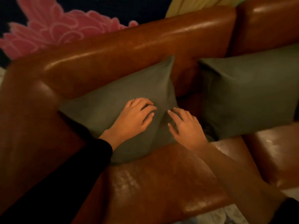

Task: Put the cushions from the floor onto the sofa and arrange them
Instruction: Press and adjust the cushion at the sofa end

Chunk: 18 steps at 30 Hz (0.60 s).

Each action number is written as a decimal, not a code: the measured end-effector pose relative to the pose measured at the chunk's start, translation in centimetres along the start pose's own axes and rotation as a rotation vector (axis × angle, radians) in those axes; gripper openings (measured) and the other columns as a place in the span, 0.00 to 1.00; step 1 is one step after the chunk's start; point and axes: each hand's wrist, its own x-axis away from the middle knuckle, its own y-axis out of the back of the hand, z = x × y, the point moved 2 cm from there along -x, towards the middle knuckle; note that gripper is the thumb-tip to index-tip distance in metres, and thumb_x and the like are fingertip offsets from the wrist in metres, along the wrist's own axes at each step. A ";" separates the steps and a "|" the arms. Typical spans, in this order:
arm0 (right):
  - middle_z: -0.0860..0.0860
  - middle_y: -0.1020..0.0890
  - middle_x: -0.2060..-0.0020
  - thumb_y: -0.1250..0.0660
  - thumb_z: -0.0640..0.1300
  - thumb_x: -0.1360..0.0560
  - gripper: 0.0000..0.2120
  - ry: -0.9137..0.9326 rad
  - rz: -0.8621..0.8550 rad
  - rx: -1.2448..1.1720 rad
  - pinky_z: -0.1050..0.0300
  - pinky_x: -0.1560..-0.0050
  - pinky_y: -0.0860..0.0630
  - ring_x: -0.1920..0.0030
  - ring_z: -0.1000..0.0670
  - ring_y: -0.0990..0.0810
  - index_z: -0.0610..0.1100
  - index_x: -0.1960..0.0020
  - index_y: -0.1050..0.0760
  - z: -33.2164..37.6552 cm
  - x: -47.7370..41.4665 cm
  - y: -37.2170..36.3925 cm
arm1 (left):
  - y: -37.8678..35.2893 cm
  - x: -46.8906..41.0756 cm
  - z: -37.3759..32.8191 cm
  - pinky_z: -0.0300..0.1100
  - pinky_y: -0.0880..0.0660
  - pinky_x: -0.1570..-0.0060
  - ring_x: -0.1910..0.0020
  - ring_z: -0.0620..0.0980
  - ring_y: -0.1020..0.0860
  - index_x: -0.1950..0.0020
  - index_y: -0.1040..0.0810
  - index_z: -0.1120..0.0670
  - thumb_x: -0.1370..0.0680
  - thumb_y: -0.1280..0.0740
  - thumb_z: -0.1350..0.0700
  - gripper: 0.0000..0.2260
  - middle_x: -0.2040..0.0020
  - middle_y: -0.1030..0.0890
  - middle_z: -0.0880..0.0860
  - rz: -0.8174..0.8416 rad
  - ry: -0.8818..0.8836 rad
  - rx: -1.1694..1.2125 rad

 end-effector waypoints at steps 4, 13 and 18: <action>0.45 0.23 0.40 0.38 0.48 0.24 0.20 -0.152 0.075 -0.038 0.45 0.46 0.26 0.39 0.42 0.24 0.44 0.34 0.27 -4.5 1.5 -2.4 | -4.0 -4.3 -2.5 0.49 0.31 0.38 0.43 0.56 0.21 0.47 0.18 0.58 0.23 0.41 0.54 0.14 0.48 0.19 0.56 0.153 -0.217 -0.016; 0.49 0.36 0.29 0.43 0.48 0.20 0.23 -0.277 0.331 -0.073 0.51 0.36 0.36 0.30 0.47 0.38 0.48 0.26 0.40 -12.6 1.1 -7.6 | -13.1 -11.9 -7.2 0.49 0.55 0.26 0.23 0.52 0.46 0.24 0.40 0.57 0.17 0.46 0.50 0.22 0.27 0.34 0.54 0.593 -0.301 -0.209; 0.47 0.35 0.30 0.42 0.43 0.21 0.23 -0.252 0.473 -0.118 0.49 0.36 0.34 0.32 0.44 0.36 0.45 0.26 0.39 -13.6 -0.8 -10.0 | -16.9 -12.6 -6.6 0.57 0.53 0.27 0.25 0.57 0.45 0.23 0.46 0.59 0.19 0.50 0.38 0.32 0.25 0.38 0.58 0.818 -0.223 -0.540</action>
